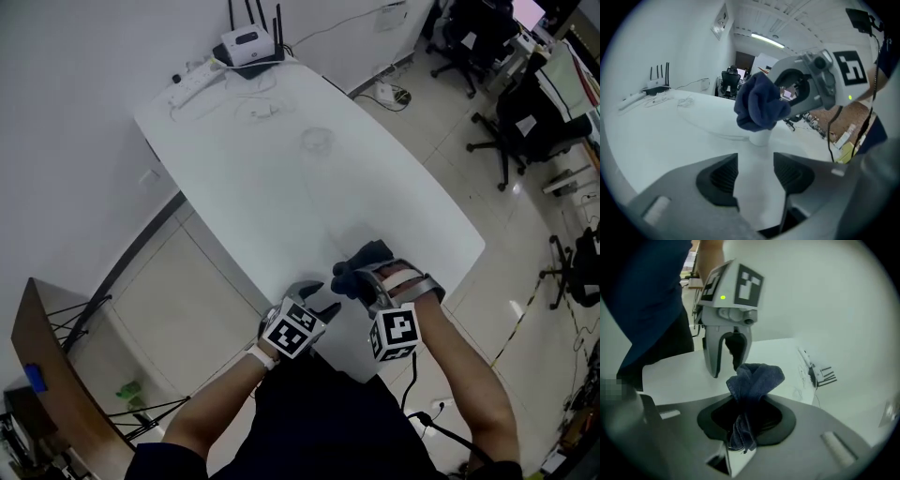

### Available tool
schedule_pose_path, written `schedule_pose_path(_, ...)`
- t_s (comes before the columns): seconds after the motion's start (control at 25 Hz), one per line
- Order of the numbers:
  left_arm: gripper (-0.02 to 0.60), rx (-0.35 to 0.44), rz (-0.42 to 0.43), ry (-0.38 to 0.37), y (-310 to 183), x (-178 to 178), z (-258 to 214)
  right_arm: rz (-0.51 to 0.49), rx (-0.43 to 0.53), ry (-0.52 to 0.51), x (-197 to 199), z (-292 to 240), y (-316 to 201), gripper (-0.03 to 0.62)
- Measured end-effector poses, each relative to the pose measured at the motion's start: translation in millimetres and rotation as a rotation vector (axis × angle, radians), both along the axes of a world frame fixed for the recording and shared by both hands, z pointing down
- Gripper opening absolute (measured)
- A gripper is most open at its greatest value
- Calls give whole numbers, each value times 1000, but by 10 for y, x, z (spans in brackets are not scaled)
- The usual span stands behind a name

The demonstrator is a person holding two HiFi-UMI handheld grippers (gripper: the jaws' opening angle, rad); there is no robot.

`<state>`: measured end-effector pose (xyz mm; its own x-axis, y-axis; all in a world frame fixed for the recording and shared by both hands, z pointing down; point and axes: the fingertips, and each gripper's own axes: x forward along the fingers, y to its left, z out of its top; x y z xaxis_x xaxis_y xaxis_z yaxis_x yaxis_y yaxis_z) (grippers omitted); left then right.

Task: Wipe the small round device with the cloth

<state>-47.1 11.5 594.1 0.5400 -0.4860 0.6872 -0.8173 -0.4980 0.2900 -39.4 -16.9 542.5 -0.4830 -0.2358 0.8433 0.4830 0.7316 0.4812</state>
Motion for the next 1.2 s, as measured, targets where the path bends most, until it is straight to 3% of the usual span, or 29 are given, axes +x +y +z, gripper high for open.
schedule_pose_path(0.08, 238, -3, 4, 5, 18, 11, -4, -12, 19, 9, 15, 38, 65, 95)
schedule_pose_path(0.16, 238, -1, 18, 8, 28, 51, -16, 78, 6, -49, 52, -28, -54, 95)
schedule_pose_path(0.36, 238, -5, 55, 19, 31, 133, -8, 612, -175, -361, 434, -393, -809, 95)
schedule_pose_path(0.52, 238, -23, 88, 23, 50, 198, 15, 1037, -468, -587, 1031, -213, -1131, 95)
schedule_pose_path(0.68, 238, -48, 120, 44, 73, 312, -5, 1400, -818, -815, 1465, 92, -1015, 95)
schedule_pose_path(0.8, 238, -55, 140, 37, 90, 363, 59, 1578, -1071, -952, 1555, 386, -752, 95)
schedule_pose_path(0.88, 237, -58, 152, 42, 95, 405, 48, 1638, -1170, -1018, 1543, 485, -615, 95)
schedule_pose_path(1.0, 236, -72, 161, 56, 113, 441, -12, 1691, -1148, -1107, 1565, 415, -582, 95)
schedule_pose_path(1.12, 236, -70, 157, 51, 97, 407, 5, 1653, -955, -1121, 1589, 133, -676, 95)
schedule_pose_path(1.2, 236, -70, 152, 45, 94, 372, 32, 1534, -799, -1067, 1459, -126, -734, 95)
